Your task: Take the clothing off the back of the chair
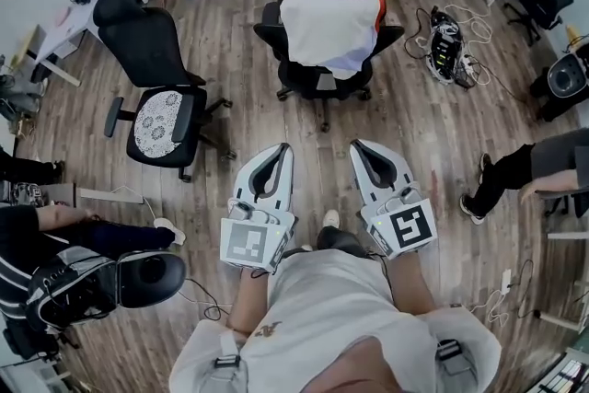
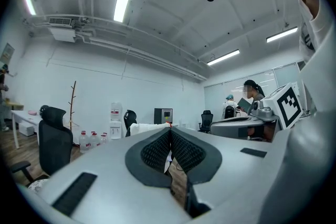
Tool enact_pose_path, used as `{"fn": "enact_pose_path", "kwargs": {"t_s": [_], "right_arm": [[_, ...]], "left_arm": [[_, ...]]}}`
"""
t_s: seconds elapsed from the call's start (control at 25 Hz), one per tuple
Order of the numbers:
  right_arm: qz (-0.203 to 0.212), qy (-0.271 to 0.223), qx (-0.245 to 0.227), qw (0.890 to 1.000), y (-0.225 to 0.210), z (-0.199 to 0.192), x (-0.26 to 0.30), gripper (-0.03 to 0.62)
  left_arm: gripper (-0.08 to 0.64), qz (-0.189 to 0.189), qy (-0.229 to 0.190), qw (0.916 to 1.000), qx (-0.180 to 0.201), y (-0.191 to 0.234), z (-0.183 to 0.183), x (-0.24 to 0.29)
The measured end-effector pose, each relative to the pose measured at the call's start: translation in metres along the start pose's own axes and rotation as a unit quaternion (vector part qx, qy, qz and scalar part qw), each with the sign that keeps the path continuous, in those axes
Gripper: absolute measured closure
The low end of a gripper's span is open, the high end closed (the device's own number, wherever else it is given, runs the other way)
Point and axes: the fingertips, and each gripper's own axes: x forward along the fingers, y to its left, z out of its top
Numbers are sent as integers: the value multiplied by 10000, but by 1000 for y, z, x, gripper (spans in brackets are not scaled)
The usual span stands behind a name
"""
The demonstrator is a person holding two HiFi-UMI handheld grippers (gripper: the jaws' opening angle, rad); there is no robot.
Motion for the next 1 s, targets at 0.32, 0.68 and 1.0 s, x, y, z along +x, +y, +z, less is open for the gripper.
{"fn": "enact_pose_path", "kwargs": {"t_s": [0.32,0.68,1.0], "right_arm": [[117,-15,23,9999,-63,-4,12,574],[217,-134,137,9996,-95,-1,30,574],[66,-147,228,9996,-113,-6,56,575]], "left_arm": [[543,88,-67,9999,-35,-12,5,57],[543,-16,-103,9999,-133,-12,8,92],[543,-57,-106,9998,-139,13,2,121]]}}
